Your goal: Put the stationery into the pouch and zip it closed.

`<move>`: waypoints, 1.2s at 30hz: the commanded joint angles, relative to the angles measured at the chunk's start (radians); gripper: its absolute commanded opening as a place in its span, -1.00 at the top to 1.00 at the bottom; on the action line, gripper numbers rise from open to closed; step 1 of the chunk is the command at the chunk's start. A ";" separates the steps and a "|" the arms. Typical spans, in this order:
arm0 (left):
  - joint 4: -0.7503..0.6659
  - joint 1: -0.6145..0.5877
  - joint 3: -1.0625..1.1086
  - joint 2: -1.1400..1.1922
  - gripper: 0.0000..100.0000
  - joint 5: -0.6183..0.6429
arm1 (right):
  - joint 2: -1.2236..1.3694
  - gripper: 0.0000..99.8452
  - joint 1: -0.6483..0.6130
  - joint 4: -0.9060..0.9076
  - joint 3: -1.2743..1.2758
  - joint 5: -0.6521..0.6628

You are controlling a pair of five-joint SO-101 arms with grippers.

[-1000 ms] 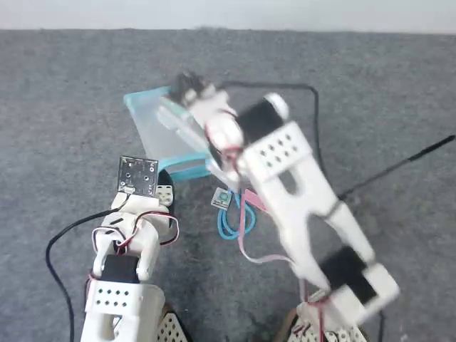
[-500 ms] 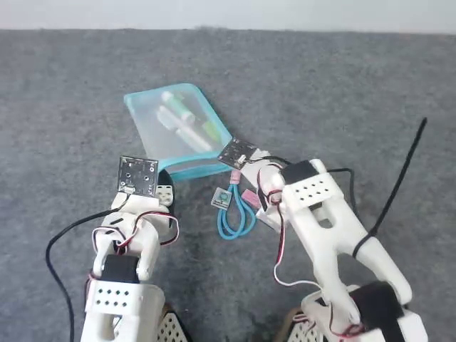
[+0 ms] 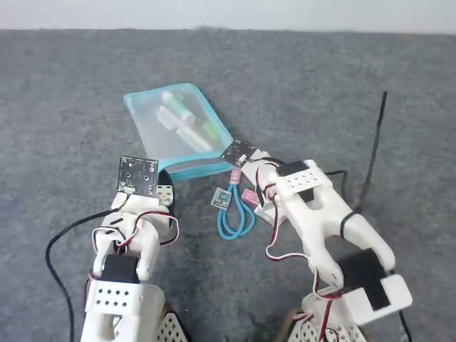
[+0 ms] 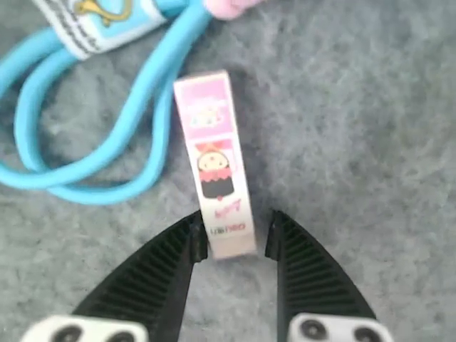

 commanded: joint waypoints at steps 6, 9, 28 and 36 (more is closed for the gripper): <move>-0.017 0.000 -0.047 0.014 0.98 0.015 | -0.012 0.99 0.016 -0.013 -0.006 0.015; -0.017 -0.002 -0.047 0.014 0.98 0.015 | -0.041 0.96 0.024 0.012 -0.006 -0.025; -0.017 -0.005 -0.045 0.014 0.98 0.015 | -0.331 0.99 0.133 0.041 0.094 -0.210; -0.018 0.002 -0.045 0.014 0.98 0.015 | -0.334 0.99 0.134 0.044 0.094 -0.210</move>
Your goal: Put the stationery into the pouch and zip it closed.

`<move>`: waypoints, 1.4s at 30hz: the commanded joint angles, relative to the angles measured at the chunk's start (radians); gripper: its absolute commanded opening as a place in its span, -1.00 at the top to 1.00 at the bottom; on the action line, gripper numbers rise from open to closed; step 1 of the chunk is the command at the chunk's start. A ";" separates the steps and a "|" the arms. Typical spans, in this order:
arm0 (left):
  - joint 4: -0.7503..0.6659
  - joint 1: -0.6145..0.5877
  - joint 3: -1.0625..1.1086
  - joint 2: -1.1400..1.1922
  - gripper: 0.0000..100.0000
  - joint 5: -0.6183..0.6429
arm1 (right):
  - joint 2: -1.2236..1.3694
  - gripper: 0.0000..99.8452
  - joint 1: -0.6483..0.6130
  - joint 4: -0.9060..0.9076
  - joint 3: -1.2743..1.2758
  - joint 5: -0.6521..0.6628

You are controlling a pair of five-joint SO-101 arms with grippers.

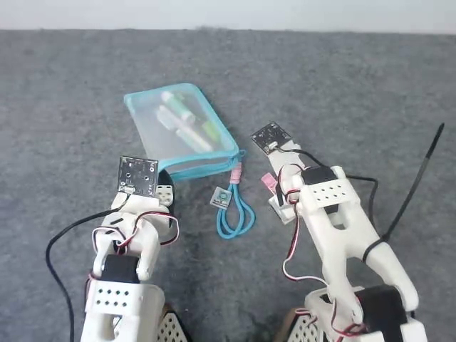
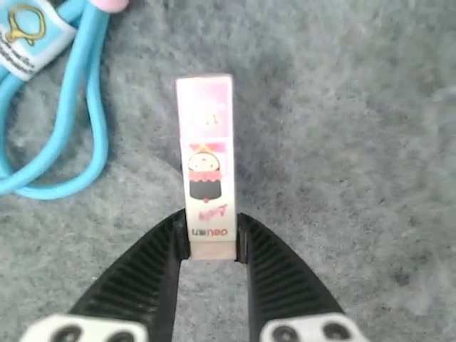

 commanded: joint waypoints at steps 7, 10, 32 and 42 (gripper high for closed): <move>-0.018 0.002 -0.045 0.014 0.98 0.014 | -0.202 0.99 0.018 0.071 -0.008 -0.014; -0.018 0.002 -0.045 0.014 0.98 0.014 | -0.323 0.99 0.008 0.111 -0.009 -0.014; -0.018 0.003 -0.047 0.014 0.98 0.014 | 0.174 0.99 -0.367 0.268 -0.617 -0.041; -0.018 0.003 -0.047 0.014 0.98 0.012 | 0.483 0.98 -0.367 0.374 -1.019 -0.044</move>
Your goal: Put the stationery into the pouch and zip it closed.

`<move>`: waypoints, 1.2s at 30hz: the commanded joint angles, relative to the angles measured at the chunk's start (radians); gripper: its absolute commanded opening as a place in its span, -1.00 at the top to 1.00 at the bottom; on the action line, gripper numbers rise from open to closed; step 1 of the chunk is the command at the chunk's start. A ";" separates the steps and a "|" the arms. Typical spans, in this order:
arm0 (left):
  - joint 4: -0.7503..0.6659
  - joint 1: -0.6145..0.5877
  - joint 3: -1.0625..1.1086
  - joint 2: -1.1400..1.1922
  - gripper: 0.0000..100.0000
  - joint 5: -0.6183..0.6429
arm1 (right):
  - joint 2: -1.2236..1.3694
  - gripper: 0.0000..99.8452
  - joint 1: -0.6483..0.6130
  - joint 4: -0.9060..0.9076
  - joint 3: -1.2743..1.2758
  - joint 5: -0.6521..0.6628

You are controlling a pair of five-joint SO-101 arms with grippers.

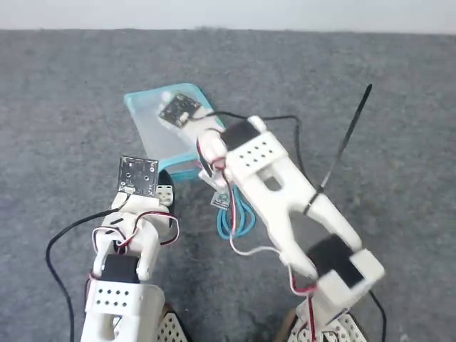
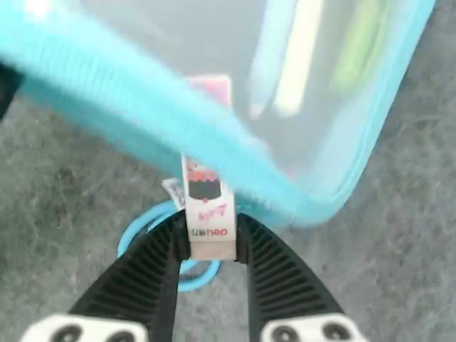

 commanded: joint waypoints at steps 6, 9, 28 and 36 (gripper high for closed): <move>-0.018 0.003 -0.047 0.014 0.98 0.012 | 0.012 0.59 -0.022 0.025 -0.203 -0.078; -0.018 0.003 -0.047 0.014 0.98 0.012 | 0.004 0.50 -0.033 0.027 -0.203 -0.078; -0.018 -0.126 -0.082 0.014 0.98 0.081 | -0.719 0.55 0.096 -0.061 0.399 -0.044; 0.031 0.114 -0.056 0.012 0.98 -0.124 | -0.961 0.55 0.120 -0.397 0.967 -0.038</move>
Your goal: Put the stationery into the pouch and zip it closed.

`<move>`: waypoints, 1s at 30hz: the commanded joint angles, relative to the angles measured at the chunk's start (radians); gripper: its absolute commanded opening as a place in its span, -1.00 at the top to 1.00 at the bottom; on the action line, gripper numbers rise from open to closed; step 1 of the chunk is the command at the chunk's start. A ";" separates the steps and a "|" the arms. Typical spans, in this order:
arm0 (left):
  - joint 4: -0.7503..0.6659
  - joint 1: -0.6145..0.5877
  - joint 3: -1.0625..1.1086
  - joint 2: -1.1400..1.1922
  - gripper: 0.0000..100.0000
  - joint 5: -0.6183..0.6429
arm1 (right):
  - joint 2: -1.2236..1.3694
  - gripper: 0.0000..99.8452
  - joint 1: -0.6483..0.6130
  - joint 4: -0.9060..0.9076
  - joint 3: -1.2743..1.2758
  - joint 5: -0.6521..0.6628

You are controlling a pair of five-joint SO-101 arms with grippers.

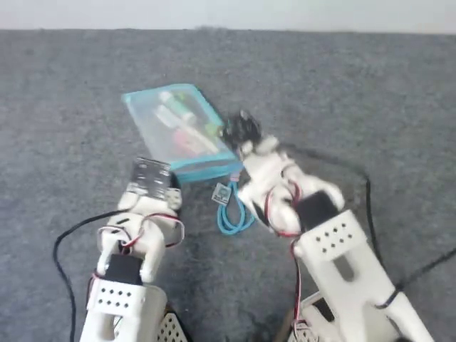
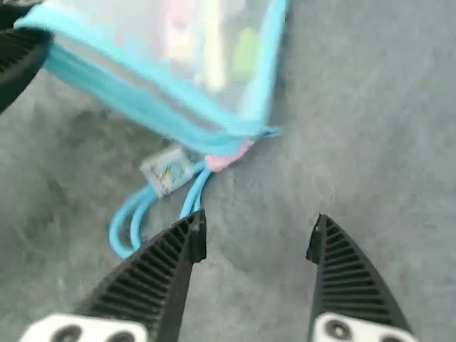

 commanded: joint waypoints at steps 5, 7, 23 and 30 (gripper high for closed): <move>0.008 -0.161 -0.094 0.014 0.98 0.101 | 0.015 0.55 0.013 -0.127 0.109 0.012; 0.011 -0.141 -0.094 0.014 0.98 0.103 | 0.064 0.55 0.016 -0.199 0.123 -0.034; 0.011 -0.124 -0.093 0.014 0.98 0.103 | 0.240 0.54 0.018 -0.367 0.167 -0.046; 0.011 -0.124 -0.096 0.014 0.98 0.103 | 0.306 0.55 -0.091 -0.475 0.161 -0.192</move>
